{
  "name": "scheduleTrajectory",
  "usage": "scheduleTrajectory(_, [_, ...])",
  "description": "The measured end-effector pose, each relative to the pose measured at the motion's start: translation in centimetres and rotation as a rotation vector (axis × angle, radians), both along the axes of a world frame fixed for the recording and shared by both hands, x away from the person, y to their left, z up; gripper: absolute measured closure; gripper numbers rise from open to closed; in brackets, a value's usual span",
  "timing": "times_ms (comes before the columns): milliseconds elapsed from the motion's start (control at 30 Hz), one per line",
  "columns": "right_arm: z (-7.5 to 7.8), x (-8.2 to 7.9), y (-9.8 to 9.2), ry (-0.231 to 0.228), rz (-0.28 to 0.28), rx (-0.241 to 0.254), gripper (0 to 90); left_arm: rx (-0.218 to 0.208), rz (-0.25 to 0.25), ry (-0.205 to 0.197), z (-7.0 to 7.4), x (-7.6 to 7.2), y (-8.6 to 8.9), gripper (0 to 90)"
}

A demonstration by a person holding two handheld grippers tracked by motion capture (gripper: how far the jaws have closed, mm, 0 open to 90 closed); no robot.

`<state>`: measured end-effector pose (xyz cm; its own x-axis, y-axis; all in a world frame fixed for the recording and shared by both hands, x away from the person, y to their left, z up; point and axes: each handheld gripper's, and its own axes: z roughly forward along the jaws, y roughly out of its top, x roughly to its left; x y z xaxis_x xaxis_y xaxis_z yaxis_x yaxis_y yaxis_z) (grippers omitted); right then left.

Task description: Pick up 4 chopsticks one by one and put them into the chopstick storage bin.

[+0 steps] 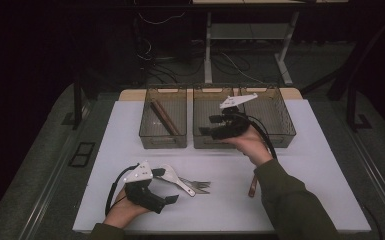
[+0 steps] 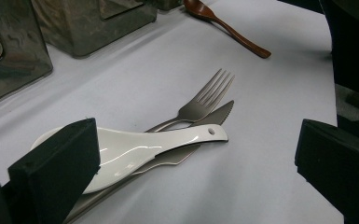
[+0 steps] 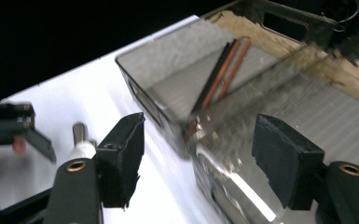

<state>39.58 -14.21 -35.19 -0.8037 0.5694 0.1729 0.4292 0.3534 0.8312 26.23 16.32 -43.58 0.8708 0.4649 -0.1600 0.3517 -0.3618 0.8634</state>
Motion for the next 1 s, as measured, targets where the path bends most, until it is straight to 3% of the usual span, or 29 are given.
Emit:
scheduleTrajectory(233, [-1.1,-2.6,-3.6,-0.012,0.0,0.043,27.3,-0.005,-0.005,-0.003,0.1,0.0,-0.2,0.0])
scheduleTrajectory(300, [-1.5,-3.3,-4.5,-0.014,-0.022,0.05,27.2,-0.004,-0.006,-0.006,0.1,0.1,-0.2,0.0])
scheduleTrajectory(500, [-3.0,-5.6,-6.9,-0.031,-0.07,0.013,25.7,0.005,-0.009,-0.006,0.1,0.1,-0.2,0.0])
scheduleTrajectory(633, [-4.2,-6.6,-8.6,-0.01,-0.092,0.007,25.7,0.009,-0.002,-0.005,0.1,0.1,-0.3,0.0])
scheduleTrajectory(800, [-5.4,-7.3,-10.0,0.004,-0.117,-0.036,25.6,0.016,0.001,-0.007,0.2,-0.1,-0.3,0.0])
scheduleTrajectory(1000, [-6.1,-7.5,-11.6,0.039,-0.126,-0.047,24.2,0.018,0.0,-0.005,0.1,-0.1,-0.2,0.0])
